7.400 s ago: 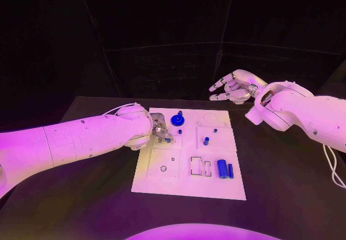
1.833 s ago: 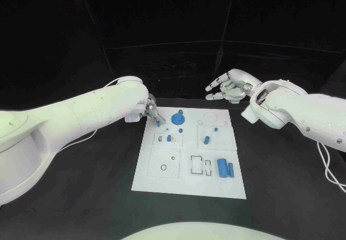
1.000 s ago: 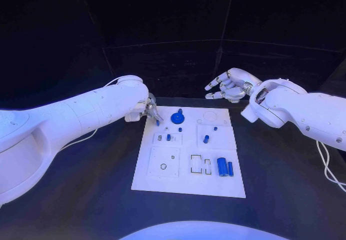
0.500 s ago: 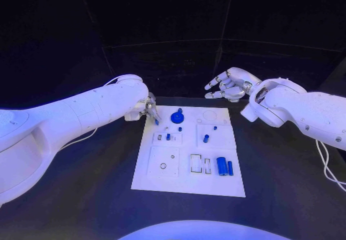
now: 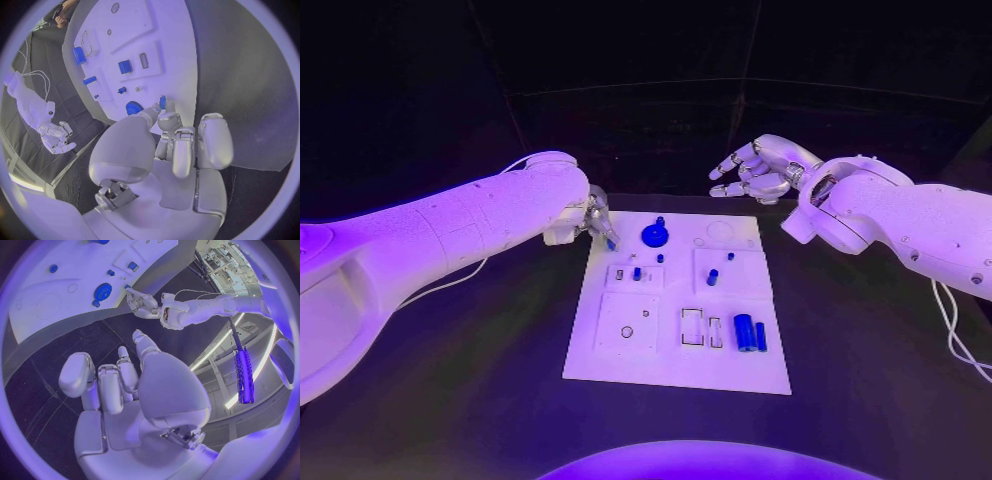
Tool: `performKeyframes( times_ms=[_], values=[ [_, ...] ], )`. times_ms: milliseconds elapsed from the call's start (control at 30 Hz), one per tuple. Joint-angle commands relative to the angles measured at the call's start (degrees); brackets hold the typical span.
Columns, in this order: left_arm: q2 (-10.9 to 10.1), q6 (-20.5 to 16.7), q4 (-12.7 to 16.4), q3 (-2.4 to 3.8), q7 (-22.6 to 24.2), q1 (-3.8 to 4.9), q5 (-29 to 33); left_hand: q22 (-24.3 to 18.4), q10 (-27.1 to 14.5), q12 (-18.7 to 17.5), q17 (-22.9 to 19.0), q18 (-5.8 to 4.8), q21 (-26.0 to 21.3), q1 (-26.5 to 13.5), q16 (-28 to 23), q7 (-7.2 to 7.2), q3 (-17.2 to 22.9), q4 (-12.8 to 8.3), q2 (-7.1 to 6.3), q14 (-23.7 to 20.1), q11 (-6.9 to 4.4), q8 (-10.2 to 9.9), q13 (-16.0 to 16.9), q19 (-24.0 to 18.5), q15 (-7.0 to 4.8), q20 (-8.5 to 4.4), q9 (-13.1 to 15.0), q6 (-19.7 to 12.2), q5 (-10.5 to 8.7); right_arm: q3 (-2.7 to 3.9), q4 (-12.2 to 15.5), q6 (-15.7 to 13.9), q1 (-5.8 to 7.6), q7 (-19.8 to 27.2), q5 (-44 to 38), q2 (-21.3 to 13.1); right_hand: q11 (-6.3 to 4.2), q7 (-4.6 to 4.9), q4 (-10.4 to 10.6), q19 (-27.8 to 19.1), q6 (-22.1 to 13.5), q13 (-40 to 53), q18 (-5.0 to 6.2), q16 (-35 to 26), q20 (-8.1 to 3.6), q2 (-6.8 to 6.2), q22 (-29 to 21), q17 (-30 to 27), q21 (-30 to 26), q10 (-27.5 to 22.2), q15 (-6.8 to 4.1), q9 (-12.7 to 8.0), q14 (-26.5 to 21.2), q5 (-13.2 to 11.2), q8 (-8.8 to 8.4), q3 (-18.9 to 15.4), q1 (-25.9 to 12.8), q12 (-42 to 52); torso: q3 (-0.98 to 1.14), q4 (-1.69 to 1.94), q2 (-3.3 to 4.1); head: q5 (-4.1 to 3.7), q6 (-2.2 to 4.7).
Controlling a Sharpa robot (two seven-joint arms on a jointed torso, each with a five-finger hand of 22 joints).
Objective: Assemble the parts on the task board
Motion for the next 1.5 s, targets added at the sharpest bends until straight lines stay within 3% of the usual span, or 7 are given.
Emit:
performKeyframes(
  times_ms=[33, 300, 533, 767, 1067, 1500],
  values=[
    [-1.19, -4.5, 2.08, 0.0, 2.17, 0.09, 1.07, 0.13, 0.45, -0.25, 15.09, -0.47, -0.29, -0.81, 0.18, -0.25, 7.22, -6.21, -0.42, 5.95, -0.18, 0.63, -0.24, 0.18, 0.16, 0.17, 0.38, 0.22, 0.07, 0.03, 0.0, 0.37, 0.11, 0.56, -0.02, -0.08, 0.0, 0.02, 0.15, -0.43, 0.23, 0.02, 0.37, -0.38, 0.07, 0.38, -0.04, 1.48, -0.39, -0.24, -0.43, -0.06, 3.09, 0.22, 0.2, 0.11, -0.06, -0.11, 0.0, 0.07, -0.06, 0.17, -0.07],
    [-5.41, -9.2, 8.94, -0.01, 3.39, 0.18, 1.39, 0.58, 0.93, -0.38, 15.09, -0.56, -0.05, -2.17, 0.18, -0.39, 10.58, -7.18, -1.84, 5.95, -0.32, 1.75, -0.49, 0.36, 0.08, 0.12, 1.03, 0.11, 0.06, 0.03, -0.03, 0.34, 0.11, 0.55, -0.02, -0.25, 0.0, 0.02, 0.15, -0.43, 0.23, 0.02, 0.37, -0.38, 0.07, 0.38, -0.04, 1.48, -0.39, -0.24, -0.43, -0.06, 3.09, 0.22, 0.2, 0.11, -0.06, -0.11, 0.0, 0.36, -0.26, 0.29, -0.28],
    [-8.85, -11.07, 14.7, -0.07, 3.68, 0.08, 1.42, 0.65, 1.1, -0.43, 15.09, -0.57, -0.04, -2.67, 0.18, -0.43, 11.96, -7.45, -2.37, 5.95, -0.36, 2.17, -0.56, 0.4, 0.04, 0.09, 1.29, 0.02, 0.07, 0.03, -0.04, 0.34, 0.11, 0.57, -0.02, -0.36, 0.0, 0.02, 0.15, -0.43, 0.23, 0.02, 0.37, -0.38, 0.07, 0.38, -0.04, 1.48, -0.39, -0.24, -0.43, -0.06, 3.09, 0.22, 0.2, 0.11, -0.06, -0.11, -0.03, 0.27, -0.21, 0.56, -0.37],
    [-11.37, -11.99, 18.95, -0.17, 3.69, -0.77, 1.42, 0.79, 1.24, -0.44, 15.09, -0.59, 0.03, -3.01, 0.18, -0.45, 12.92, -7.64, -2.76, 5.95, -0.39, 2.48, -0.59, 0.45, 0.02, 0.07, 1.47, -0.04, 0.07, 0.02, -0.03, 0.34, 0.1, 0.6, -0.02, -0.42, 0.0, 0.02, 0.15, -0.43, 0.23, 0.02, 0.37, -0.38, 0.07, 0.38, -0.04, 1.48, -0.39, -0.24, -0.43, -0.06, 3.09, 0.22, 0.2, 0.11, -0.06, -0.11, -0.05, 0.2, -0.16, 0.72, -0.32],
    [-12.05, -11.7, 21.38, -0.33, 3.55, -2.6, 1.42, 0.82, 1.31, -0.42, 15.09, -0.6, 0.05, -3.14, 0.18, -0.46, 13.31, -7.7, -2.9, 5.95, -0.4, 2.61, -0.57, 0.47, 0.01, 0.06, 1.55, -0.07, 0.07, 0.02, -0.07, 0.4, 0.09, 0.66, -0.02, -0.39, 0.0, 0.02, 0.15, -0.43, 0.23, 0.02, 0.37, -0.38, 0.07, 0.38, -0.04, 1.48, -0.39, -0.24, -0.43, -0.06, 3.09, 0.22, 0.2, 0.11, -0.06, -0.11, 0.01, 0.1, -0.08, 0.85, -0.33],
    [-11.96, -9.62, 21.5, -1.73, 2.56, -3.18, 1.41, 0.79, 1.31, -0.49, 15.09, -0.59, 0.0, -3.28, 0.18, -0.46, 13.72, -7.76, -3.04, 5.95, -0.4, 2.74, -0.66, 0.46, 0.0, 0.05, 1.63, -0.12, 0.08, 0.02, -0.07, 0.47, 0.08, 0.7, -0.02, -0.4, 0.0, 0.02, 0.15, -0.43, 0.23, 0.02, 0.37, -0.38, 0.07, 0.38, -0.04, 1.48, -0.39, -0.24, -0.43, -0.06, 3.09, 0.22, 0.2, 0.11, -0.06, -0.11, 0.01, 0.15, -0.08, 0.86, -0.62]
  ],
)
